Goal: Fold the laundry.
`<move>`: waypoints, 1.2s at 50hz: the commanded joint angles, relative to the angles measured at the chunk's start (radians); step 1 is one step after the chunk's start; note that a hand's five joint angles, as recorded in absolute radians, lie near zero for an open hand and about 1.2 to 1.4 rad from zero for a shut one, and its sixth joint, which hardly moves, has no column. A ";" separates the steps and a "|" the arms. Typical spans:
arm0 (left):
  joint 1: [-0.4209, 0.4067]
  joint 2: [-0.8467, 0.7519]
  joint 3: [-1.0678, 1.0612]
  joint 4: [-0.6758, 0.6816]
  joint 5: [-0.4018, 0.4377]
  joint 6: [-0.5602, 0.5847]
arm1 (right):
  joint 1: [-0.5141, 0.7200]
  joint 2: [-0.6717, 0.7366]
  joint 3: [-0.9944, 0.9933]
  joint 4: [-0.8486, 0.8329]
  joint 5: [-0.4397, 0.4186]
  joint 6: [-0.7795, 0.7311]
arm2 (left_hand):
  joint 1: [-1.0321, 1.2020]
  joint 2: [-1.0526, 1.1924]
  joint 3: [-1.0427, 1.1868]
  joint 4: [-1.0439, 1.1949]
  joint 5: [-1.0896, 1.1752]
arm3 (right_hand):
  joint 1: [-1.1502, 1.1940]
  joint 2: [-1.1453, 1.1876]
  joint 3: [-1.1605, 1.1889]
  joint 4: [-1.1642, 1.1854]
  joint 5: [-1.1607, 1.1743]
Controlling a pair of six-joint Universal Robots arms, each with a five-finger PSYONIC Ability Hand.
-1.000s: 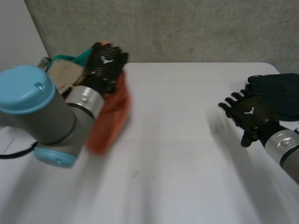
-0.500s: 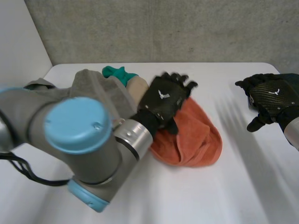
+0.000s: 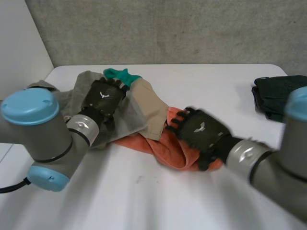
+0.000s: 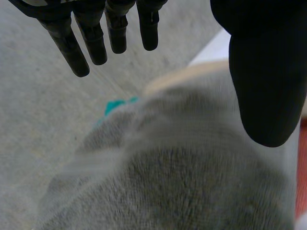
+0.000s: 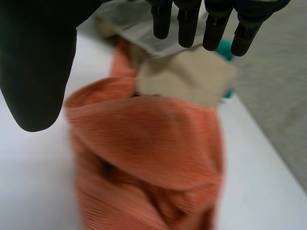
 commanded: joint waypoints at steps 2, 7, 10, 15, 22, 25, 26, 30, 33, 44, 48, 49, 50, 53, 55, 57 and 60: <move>0.003 -0.159 0.130 0.005 0.070 0.055 | 0.074 0.200 -0.030 -0.137 0.131 -0.036 | 0.001 0.018 0.006 0.015 0.014 | -0.036 -0.022 -0.017 -0.018 -0.031; 0.006 -0.259 0.235 -0.005 0.074 0.075 | 0.074 0.228 -0.017 -0.263 0.188 -0.031 | 0.396 0.413 0.401 0.410 0.409 | 0.465 0.479 0.484 0.483 0.470; 0.019 -0.264 0.264 0.006 0.053 0.119 | 0.065 0.225 -0.011 -0.295 0.194 -0.022 | 1.154 1.171 1.159 1.168 1.167 | 1.138 1.152 1.158 1.156 1.144; 0.056 -0.242 0.290 0.080 -0.077 0.147 | 0.060 0.219 -0.002 -0.303 0.205 -0.027 | 1.157 1.175 1.162 1.171 1.171 | 1.170 1.184 1.189 1.188 1.175; 0.200 -0.173 0.318 0.302 -0.240 0.246 | 0.016 0.209 0.044 -0.285 0.262 -0.037 | 1.157 1.175 1.162 1.171 1.171 | 1.170 1.184 1.189 1.188 1.175; 0.297 -0.176 0.339 0.366 -0.248 0.360 | -0.010 0.144 0.081 -0.251 0.275 -0.040 | 1.157 1.175 1.162 1.171 1.171 | 1.170 1.184 1.189 1.188 1.175; 0.314 -0.176 0.347 0.382 -0.249 0.391 | -0.020 0.116 0.090 -0.239 0.276 -0.040 | 1.157 1.175 1.162 1.171 1.171 | 1.170 1.184 1.189 1.188 1.175; 0.351 -0.199 0.373 0.445 -0.246 0.463 | -0.072 0.024 0.127 -0.165 0.263 -0.051 | 1.157 1.175 1.162 1.171 1.171 | 1.170 1.184 1.189 1.188 1.175; 0.345 -0.208 0.355 0.478 -0.240 0.426 | -0.086 -0.020 0.144 -0.119 0.239 -0.051 | 1.157 1.175 1.162 1.171 1.171 | 1.170 1.184 1.189 1.188 1.175; 0.222 -0.068 0.130 0.476 -0.180 0.290 | -0.084 -0.109 0.158 -0.065 0.222 -0.053 | -0.065 -0.047 -0.059 -0.050 -0.051 | 1.170 1.184 1.189 1.188 1.175; 0.179 0.032 0.011 0.459 -0.164 0.288 | -0.086 -0.171 0.150 -0.050 0.223 -0.054 | -0.065 -0.047 -0.059 -0.050 -0.051 | 1.170 1.184 1.189 1.188 1.175; 0.167 0.052 -0.015 0.450 -0.156 0.288 | -0.086 -0.183 0.148 -0.045 0.223 -0.053 | -0.065 -0.047 -0.059 -0.050 -0.051 | 1.170 1.184 1.189 1.188 1.175; 0.150 0.074 -0.044 0.437 -0.145 0.288 | -0.089 -0.200 0.148 -0.041 0.222 -0.051 | -0.065 -0.047 -0.059 -0.050 -0.051 | 1.170 1.184 1.189 1.188 1.175; 0.098 0.137 -0.138 0.379 -0.104 0.287 | -0.090 -0.263 0.148 -0.021 0.214 -0.050 | -0.065 -0.047 -0.059 -0.050 -0.051 | 1.170 1.184 1.189 1.188 1.175; 0.055 0.172 -0.196 0.321 -0.082 0.277 | -0.090 -0.289 0.148 -0.012 0.213 -0.050 | -0.064 -0.046 -0.058 -0.050 -0.050 | 1.170 1.184 1.189 1.188 1.175; 0.020 0.186 -0.224 0.275 -0.078 0.261 | -0.092 -0.297 0.150 -0.010 0.202 -0.048 | -0.061 -0.043 -0.056 -0.047 -0.047 | 1.170 1.184 1.189 1.188 1.175; -0.057 0.186 -0.244 0.163 -0.079 0.181 | -0.095 -0.306 0.156 -0.005 0.187 -0.053 | -0.043 -0.026 -0.038 -0.029 -0.030 | 1.170 1.184 1.189 1.188 1.175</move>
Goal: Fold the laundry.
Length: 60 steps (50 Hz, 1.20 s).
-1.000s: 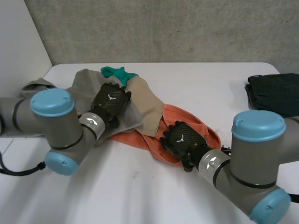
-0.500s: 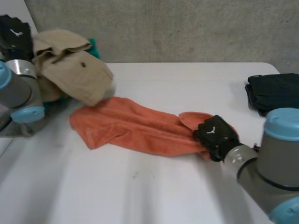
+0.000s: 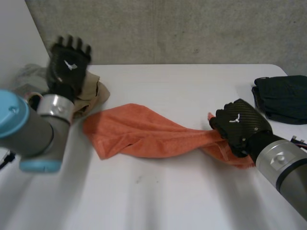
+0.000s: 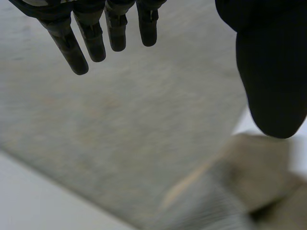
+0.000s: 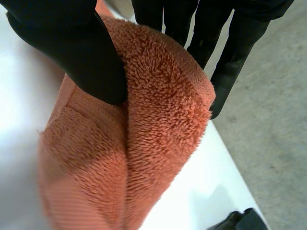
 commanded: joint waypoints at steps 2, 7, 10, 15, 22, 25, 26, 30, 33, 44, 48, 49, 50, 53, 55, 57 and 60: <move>-0.177 0.039 -0.088 -0.279 0.025 -0.187 | -0.005 -0.057 0.014 0.021 -0.037 -0.002 | 0.007 0.001 -0.004 -0.001 -0.021 | 0.295 0.224 0.210 0.201 0.251; -0.194 -0.002 -0.050 -0.389 0.029 -0.355 | -0.016 -0.071 0.024 0.021 -0.042 0.001 | 0.068 0.062 0.058 0.060 0.040 | 0.295 0.224 0.210 0.201 0.251; -0.199 -0.098 0.005 -0.424 0.019 -0.404 | -0.028 -0.071 0.031 0.021 -0.045 0.003 | 0.124 0.118 0.113 0.116 0.096 | 0.295 0.224 0.210 0.201 0.251; -0.201 -0.206 0.094 -0.433 0.014 -0.401 | -0.030 -0.071 0.043 0.021 -0.048 0.003 | 0.224 0.218 0.213 0.216 0.196 | 0.295 0.224 0.210 0.201 0.251; -0.182 -0.336 0.203 -0.445 -0.012 -0.332 | -0.040 -0.071 0.060 0.018 -0.048 0.003 | 0.423 0.418 0.413 0.415 0.396 | 0.295 0.224 0.210 0.201 0.251; -0.179 -0.367 0.223 -0.445 -0.064 -0.277 | -0.066 -0.071 0.064 0.016 -0.048 0.001 | 0.587 0.581 0.576 0.579 0.559 | 0.295 0.224 0.210 0.201 0.251; -0.179 -0.370 0.225 -0.445 -0.078 -0.264 | -0.071 -0.071 0.066 0.016 -0.050 0.001 | 0.629 0.623 0.618 0.621 0.601 | 0.295 0.224 0.210 0.201 0.251; -0.176 -0.373 0.233 -0.439 -0.112 -0.211 | -0.105 -0.071 0.066 0.016 -0.074 -0.002 | 0.922 0.916 0.911 0.914 0.894 | 0.295 0.224 0.210 0.201 0.251; -0.167 -0.361 0.234 -0.439 -0.122 -0.191 | -0.128 -0.071 0.055 0.021 -0.094 -0.005 | 1.201 1.195 1.190 1.193 1.173 | 0.295 0.224 0.210 0.201 0.251; -0.170 0.034 0.179 -0.527 -0.115 -0.220 | -0.188 -0.071 -0.162 0.264 -0.102 -0.060 | 1.201 1.195 1.190 1.193 1.173 | 0.295 0.224 0.210 0.201 0.251; -0.164 0.140 0.177 -0.608 -0.112 -0.240 | -0.214 -0.066 -0.270 0.473 -0.096 -0.138 | 1.201 1.195 1.190 1.193 1.173 | 0.295 0.224 0.210 0.201 0.251; -0.162 0.160 0.183 -0.655 -0.107 -0.240 | -0.215 -0.059 -0.287 0.507 -0.094 -0.153 | 1.201 1.195 1.190 1.193 1.173 | 0.295 0.224 0.210 0.201 0.251; -0.162 0.164 0.187 -0.680 -0.104 -0.240 | -0.214 -0.054 -0.296 0.528 -0.092 -0.164 | 1.201 1.195 1.190 1.193 1.173 | 0.295 0.224 0.210 0.201 0.251; -0.159 0.165 0.190 -0.761 -0.070 -0.237 | -0.212 -0.022 -0.330 0.576 -0.094 -0.201 | 1.201 1.195 1.190 1.193 1.173 | 0.295 0.224 0.210 0.201 0.251; -0.153 0.153 0.193 -0.794 -0.047 -0.235 | -0.206 0.042 -0.341 0.576 -0.094 -0.206 | 1.201 1.195 1.190 1.193 1.173 | 0.295 0.224 0.210 0.201 0.251; -0.145 0.119 0.196 -0.794 -0.035 -0.235 | -0.203 0.099 -0.353 0.576 -0.097 -0.206 | 1.201 1.195 1.190 1.193 1.173 | 0.295 0.224 0.210 0.201 0.251; -0.136 -0.032 0.248 -0.763 -0.029 -0.230 | -0.180 0.228 -0.405 0.564 -0.091 -0.192 | 1.201 1.195 1.190 1.193 1.173 | 0.295 0.224 0.210 0.201 0.251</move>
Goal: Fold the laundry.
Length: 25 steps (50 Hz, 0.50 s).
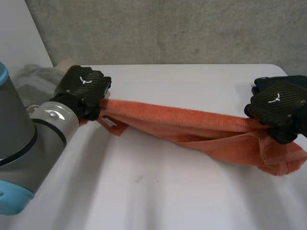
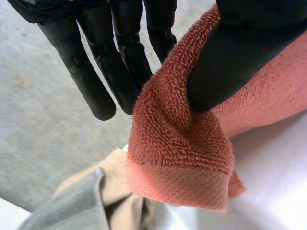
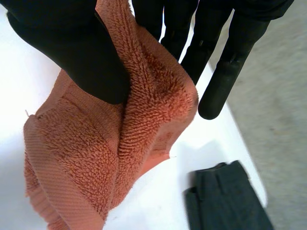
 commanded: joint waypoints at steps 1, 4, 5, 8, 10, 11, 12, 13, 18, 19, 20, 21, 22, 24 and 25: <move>0.023 -0.259 0.108 0.013 0.035 0.007 | 0.053 0.288 -0.111 -0.026 0.019 0.020 | 0.300 0.204 0.209 0.199 0.264 | 0.295 0.224 0.210 0.201 0.251; 0.024 -0.380 0.243 0.054 0.038 0.019 | 0.087 0.399 -0.222 -0.092 0.083 0.069 | 0.300 0.204 0.209 0.199 0.264 | 0.295 0.224 0.210 0.201 0.251; 0.026 -0.399 0.274 0.072 0.038 0.025 | 0.090 0.416 -0.248 -0.115 0.100 0.077 | 0.300 0.204 0.209 0.199 0.264 | 0.295 0.224 0.210 0.201 0.251; 0.035 -0.443 0.426 0.242 0.038 0.068 | 0.095 0.465 -0.359 -0.276 0.155 0.100 | 0.300 0.204 0.209 0.199 0.264 | 0.295 0.224 0.210 0.201 0.251; 0.038 -0.439 0.484 0.434 0.037 0.085 | 0.096 0.459 -0.405 -0.473 0.169 0.105 | 0.300 0.204 0.209 0.199 0.264 | 0.295 0.224 0.210 0.201 0.251; 0.040 -0.434 0.492 0.512 0.035 0.087 | 0.096 0.451 -0.408 -0.545 0.169 0.108 | 0.300 0.204 0.209 0.199 0.264 | 0.295 0.224 0.210 0.201 0.251; 0.040 -0.419 0.494 0.671 0.032 0.088 | 0.096 0.435 -0.397 -0.678 0.172 0.114 | 0.300 0.204 0.209 0.199 0.264 | 0.295 0.224 0.210 0.201 0.251; 0.038 -0.407 0.489 0.754 0.032 0.090 | 0.095 0.422 -0.387 -0.756 0.172 0.117 | 0.300 0.204 0.209 0.199 0.264 | 0.295 0.224 0.210 0.201 0.251; 0.028 -0.322 0.428 0.932 0.040 0.087 | 0.118 0.312 -0.272 -1.018 0.166 0.154 | 0.300 0.204 0.209 0.199 0.264 | 0.295 0.224 0.210 0.201 0.251; 0.028 -0.315 0.416 0.920 0.040 0.085 | 0.121 0.301 -0.261 -1.019 0.163 0.159 | 0.300 0.204 0.209 0.199 0.264 | 0.295 0.224 0.210 0.201 0.251; 0.026 -0.308 0.402 0.907 0.040 0.085 | 0.121 0.289 -0.247 -1.017 0.159 0.166 | 0.300 0.204 0.209 0.199 0.264 | 0.295 0.224 0.210 0.201 0.251; 0.026 -0.305 0.371 0.880 0.040 0.084 | 0.120 0.272 -0.221 -1.013 0.143 0.185 | 0.300 0.204 0.209 0.199 0.264 | 0.295 0.224 0.210 0.201 0.251; 0.026 -0.304 0.353 0.867 0.040 0.081 | 0.118 0.269 -0.207 -1.006 0.136 0.194 | 0.300 0.204 0.209 0.199 0.264 | 0.295 0.224 0.210 0.201 0.251; 0.028 -0.304 0.313 0.844 0.040 0.076 | 0.116 0.267 -0.178 -0.979 0.116 0.211 | 0.300 0.204 0.209 0.199 0.264 | 0.295 0.224 0.210 0.201 0.251; 0.029 -0.308 0.275 0.824 0.042 0.070 | 0.113 0.267 -0.155 -0.945 0.099 0.220 | 0.300 0.204 0.209 0.199 0.264 | 0.295 0.224 0.210 0.201 0.251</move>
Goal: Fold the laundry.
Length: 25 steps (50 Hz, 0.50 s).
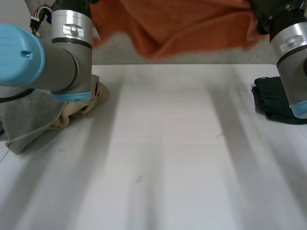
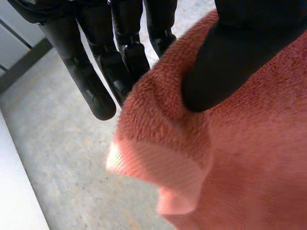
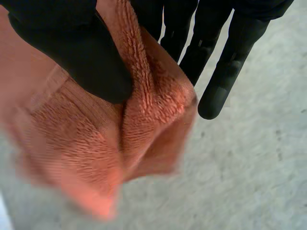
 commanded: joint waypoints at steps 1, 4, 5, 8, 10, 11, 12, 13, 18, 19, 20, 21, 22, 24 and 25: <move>0.001 0.021 -0.168 -0.103 0.004 -0.021 | -0.002 -0.055 0.135 0.073 -0.071 0.061 | 0.300 0.200 0.204 0.198 0.248 | 0.295 0.224 0.207 0.199 0.235; -0.003 0.013 -0.262 -0.116 0.004 -0.025 | 0.000 -0.023 0.179 0.138 -0.109 0.062 | 0.300 0.200 0.204 0.198 0.248 | 0.295 0.224 0.207 0.199 0.235; -0.001 0.012 -0.282 -0.116 0.004 -0.025 | 0.001 -0.006 0.187 0.147 -0.114 0.062 | 0.300 0.200 0.204 0.198 0.248 | 0.295 0.224 0.207 0.199 0.235; -0.006 -0.005 -0.371 -0.118 0.004 -0.023 | 0.000 0.094 0.224 0.193 -0.115 0.048 | 0.300 0.200 0.204 0.198 0.248 | 0.295 0.224 0.207 0.199 0.235; -0.010 -0.024 -0.409 -0.120 0.002 -0.023 | -0.002 0.138 0.242 0.218 -0.115 0.047 | 0.300 0.200 0.204 0.198 0.248 | 0.295 0.224 0.207 0.199 0.235; -0.021 -0.043 -0.450 -0.120 0.004 -0.020 | -0.002 0.175 0.257 0.248 -0.112 0.048 | 0.300 0.200 0.204 0.198 0.248 | 0.295 0.224 0.207 0.199 0.235; -0.027 -0.048 -0.466 -0.120 0.004 -0.020 | -0.002 0.188 0.265 0.262 -0.111 0.048 | 0.300 0.200 0.204 0.198 0.248 | 0.295 0.224 0.207 0.199 0.235; -0.036 -0.050 -0.484 -0.120 0.005 -0.020 | -0.002 0.197 0.273 0.280 -0.109 0.048 | 0.300 0.200 0.204 0.198 0.248 | 0.295 0.224 0.207 0.199 0.235; -0.064 -0.018 -0.576 -0.123 0.004 -0.015 | -0.009 0.200 0.334 0.369 -0.123 0.054 | 0.300 0.200 0.204 0.198 0.248 | 0.194 0.123 0.106 0.098 0.134; -0.064 -0.002 -0.589 -0.124 0.004 -0.014 | -0.015 0.197 0.342 0.374 -0.124 0.056 | 0.300 0.200 0.204 0.198 0.248 | 0.124 0.052 0.036 0.027 0.064; -0.064 0.015 -0.599 -0.126 0.004 -0.014 | -0.025 0.192 0.348 0.382 -0.124 0.059 | 0.300 0.200 0.204 0.198 0.248 | 0.039 -0.033 -0.049 -0.058 -0.021; -0.062 0.034 -0.612 -0.129 0.004 -0.014 | -0.035 0.183 0.356 0.385 -0.123 0.062 | 0.300 0.200 0.204 0.198 0.248 | -0.070 -0.141 -0.158 -0.166 -0.130; -0.062 0.057 -0.629 -0.133 0.005 -0.017 | -0.046 0.157 0.369 0.389 -0.121 0.067 | 0.300 0.200 0.204 0.198 0.248 | -0.228 -0.299 -0.316 -0.324 -0.288; -0.062 0.081 -0.642 -0.136 0.005 -0.020 | -0.057 0.122 0.379 0.405 -0.121 0.071 | 0.300 0.200 0.204 0.198 0.248 | -0.358 -0.429 -0.446 -0.454 -0.418; -0.062 0.090 -0.647 -0.139 0.005 -0.021 | -0.057 0.105 0.383 0.417 -0.123 0.073 | 0.300 0.200 0.204 0.198 0.248 | -0.396 -0.468 -0.484 -0.493 -0.456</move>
